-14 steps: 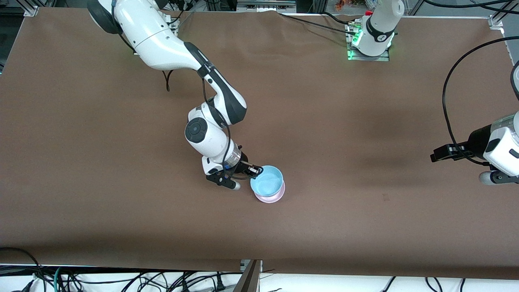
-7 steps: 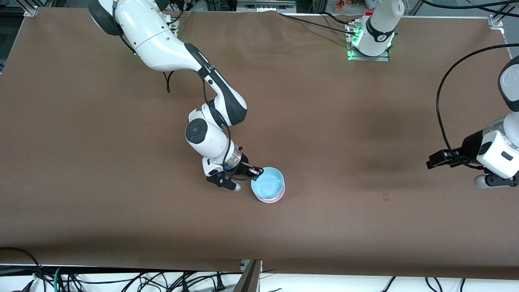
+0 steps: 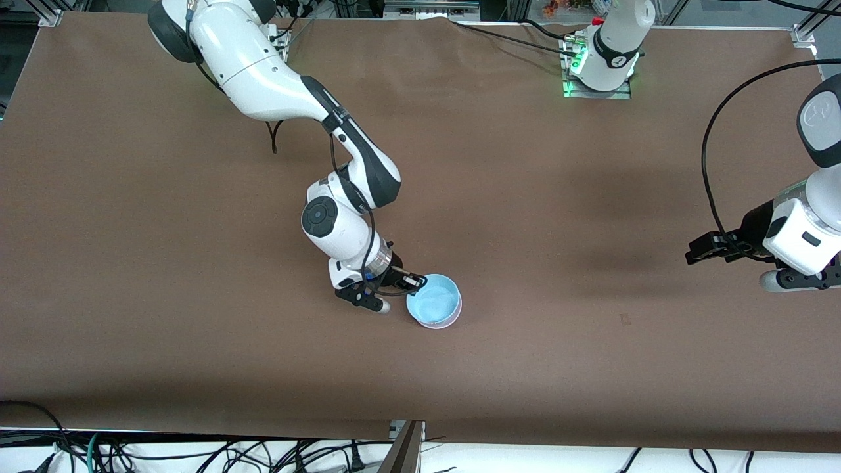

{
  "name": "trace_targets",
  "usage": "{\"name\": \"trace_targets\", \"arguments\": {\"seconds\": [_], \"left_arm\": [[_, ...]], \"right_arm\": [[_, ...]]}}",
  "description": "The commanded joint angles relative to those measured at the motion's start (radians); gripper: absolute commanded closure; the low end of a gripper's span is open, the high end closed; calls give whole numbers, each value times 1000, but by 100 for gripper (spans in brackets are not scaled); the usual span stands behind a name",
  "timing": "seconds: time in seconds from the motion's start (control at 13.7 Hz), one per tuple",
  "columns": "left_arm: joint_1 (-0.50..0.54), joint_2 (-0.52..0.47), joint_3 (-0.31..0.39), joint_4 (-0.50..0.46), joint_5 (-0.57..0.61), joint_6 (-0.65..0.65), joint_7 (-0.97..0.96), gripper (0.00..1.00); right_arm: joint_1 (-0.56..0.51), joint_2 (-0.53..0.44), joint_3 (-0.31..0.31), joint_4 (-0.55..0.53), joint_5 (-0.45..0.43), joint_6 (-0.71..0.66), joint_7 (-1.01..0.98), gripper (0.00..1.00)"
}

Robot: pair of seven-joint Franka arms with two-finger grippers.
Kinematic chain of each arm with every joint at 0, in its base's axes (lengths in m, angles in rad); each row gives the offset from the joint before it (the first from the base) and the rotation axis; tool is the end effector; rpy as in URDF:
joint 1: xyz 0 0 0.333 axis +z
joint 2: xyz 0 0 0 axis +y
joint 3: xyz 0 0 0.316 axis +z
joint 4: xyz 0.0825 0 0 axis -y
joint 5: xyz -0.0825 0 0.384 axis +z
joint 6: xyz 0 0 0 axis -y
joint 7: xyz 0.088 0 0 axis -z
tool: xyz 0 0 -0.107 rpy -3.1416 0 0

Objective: Stack pink and blue bowls on white bowl
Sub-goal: 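Lower the blue bowl into the pink bowl and open the right gripper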

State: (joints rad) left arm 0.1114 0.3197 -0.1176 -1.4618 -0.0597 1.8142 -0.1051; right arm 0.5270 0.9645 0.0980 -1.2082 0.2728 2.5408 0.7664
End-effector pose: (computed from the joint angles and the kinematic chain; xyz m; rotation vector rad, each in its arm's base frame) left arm 0.6615 0.0012 0.5049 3.0391 0.1808 0.0449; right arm 0.6571 0.4394 0.2292 -2.6469 0.5310 -0.1518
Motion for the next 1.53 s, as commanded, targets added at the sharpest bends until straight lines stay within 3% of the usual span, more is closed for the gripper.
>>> {"name": "trace_targets", "arguments": {"seconds": [0.0,0.58,0.66,0.73,0.95,1.24,1.46], "left_arm": [[1,-31,4,-37,-2,17,24,20],[-1,-28,4,-37,-2,19,24,14],[-1,-28,4,-37,-2,19,24,14],[-1,-27,4,-37,-2,19,24,14],[-1,-27,4,-37,-2,19,24,13],[-1,-27,4,-37,-2,19,24,13],[-1,-27,4,-37,-2,19,24,13]], "right_arm": [[7,26,-6,45,-15,3,4,100],[14,26,-4,45,-15,1,5,100],[13,26,-4,45,-15,-1,5,72],[13,26,-6,45,-15,-1,5,1],[13,19,-6,45,-15,-23,7,0],[-8,-39,-39,108,-17,-310,-15,0],[-53,-134,-105,131,-67,-612,-323,0]]}}
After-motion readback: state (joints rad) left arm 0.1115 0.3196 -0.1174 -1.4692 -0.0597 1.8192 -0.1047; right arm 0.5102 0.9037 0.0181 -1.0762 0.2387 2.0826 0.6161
